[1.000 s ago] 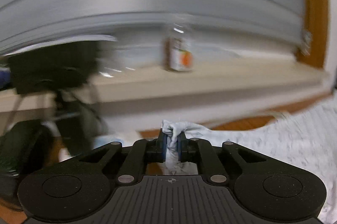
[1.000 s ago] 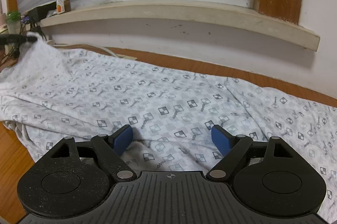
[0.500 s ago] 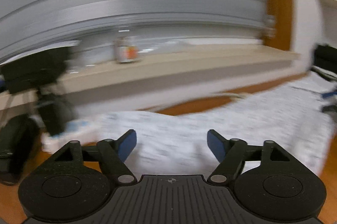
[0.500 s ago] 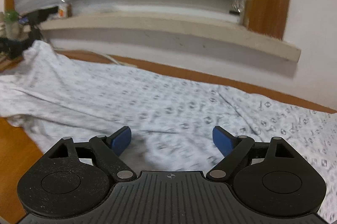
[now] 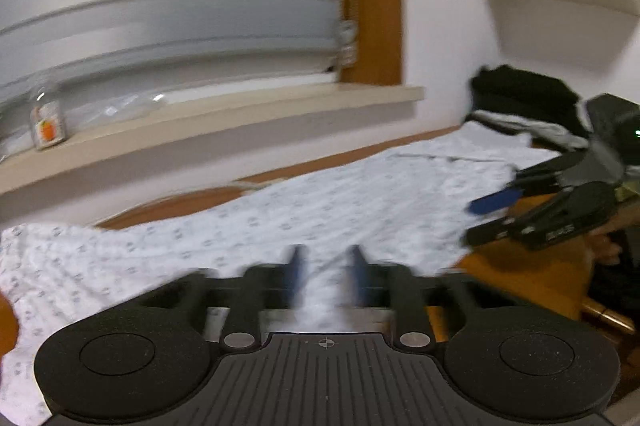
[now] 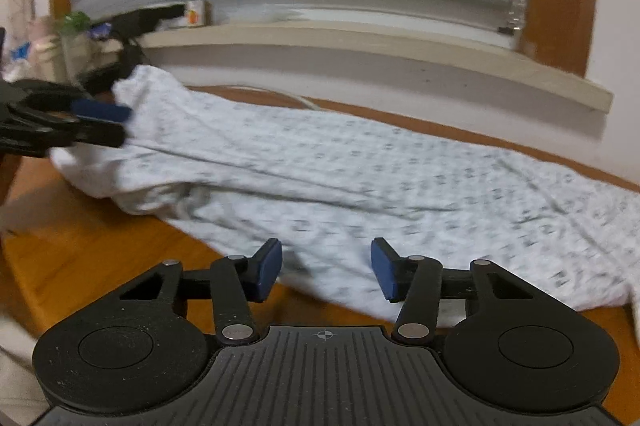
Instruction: Fold clothes
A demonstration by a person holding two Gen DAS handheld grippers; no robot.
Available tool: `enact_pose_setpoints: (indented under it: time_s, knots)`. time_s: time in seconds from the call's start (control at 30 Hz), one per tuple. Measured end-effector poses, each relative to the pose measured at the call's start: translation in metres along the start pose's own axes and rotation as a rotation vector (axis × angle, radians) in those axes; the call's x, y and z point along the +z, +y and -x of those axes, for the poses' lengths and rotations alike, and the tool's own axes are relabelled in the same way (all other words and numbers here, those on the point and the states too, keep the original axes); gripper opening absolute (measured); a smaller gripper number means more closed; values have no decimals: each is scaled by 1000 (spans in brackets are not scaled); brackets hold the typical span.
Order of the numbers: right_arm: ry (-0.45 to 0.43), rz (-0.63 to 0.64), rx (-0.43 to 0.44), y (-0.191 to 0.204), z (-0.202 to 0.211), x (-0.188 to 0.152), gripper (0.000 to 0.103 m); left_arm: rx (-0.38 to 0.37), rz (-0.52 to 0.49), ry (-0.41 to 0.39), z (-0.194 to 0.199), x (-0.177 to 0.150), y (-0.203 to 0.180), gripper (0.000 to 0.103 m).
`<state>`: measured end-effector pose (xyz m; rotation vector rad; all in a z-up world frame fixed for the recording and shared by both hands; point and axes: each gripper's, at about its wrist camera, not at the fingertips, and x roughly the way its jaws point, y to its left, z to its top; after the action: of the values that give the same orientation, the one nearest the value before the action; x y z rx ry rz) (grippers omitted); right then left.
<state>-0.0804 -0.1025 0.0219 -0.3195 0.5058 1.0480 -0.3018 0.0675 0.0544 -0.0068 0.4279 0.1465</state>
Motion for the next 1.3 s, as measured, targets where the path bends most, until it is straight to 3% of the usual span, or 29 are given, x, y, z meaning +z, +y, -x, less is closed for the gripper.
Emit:
enact_pose_setpoints:
  time_s: [0.07,0.13,0.17,0.2,0.23,0.33,0.37,0.43,0.47,0.5,0.83,0.97,1.1,1.23,1.3]
  knots:
    - [-7,7,20,10,1,-1,50,-47,-34,-6,4,-3,-14,18]
    - [-10,25,25,19,-1,1,50,-48,-73,19,-3,-5,-26,21]
    - [-11,26,31,20,-3,2,50,-49,-92,31,-6,-6,-32,31]
    - [-13,22,38,22,-5,3,50,-49,-111,43,-9,-7,-38,48]
    - [-15,18,46,23,-7,3,51,-29,-136,49,-14,-7,-42,56]
    - [-28,1,65,25,-10,3,52,0,-188,69,-31,-6,-48,59]
    - [-32,-4,69,25,-10,2,53,4,-206,71,-34,-7,-48,57]
    - [-44,-9,78,27,-7,1,54,13,-243,76,-42,-7,-48,37]
    - [-48,-9,83,29,-5,0,55,2,-220,71,-41,-5,-43,18]
    - [-50,-5,87,31,-4,-1,55,-8,-197,66,-39,-3,-38,7]
    - [-69,82,153,64,-2,5,49,-114,29,17,-27,17,11,6]
    - [-72,37,177,54,-10,17,50,-108,33,22,-26,14,12,5]
    - [-19,-88,263,29,-28,25,51,-101,37,27,-24,11,13,5]
    - [-3,-48,254,37,-33,27,51,-94,34,30,-23,9,14,5]
    - [-8,-35,266,38,-30,26,46,-76,16,30,-22,9,13,5]
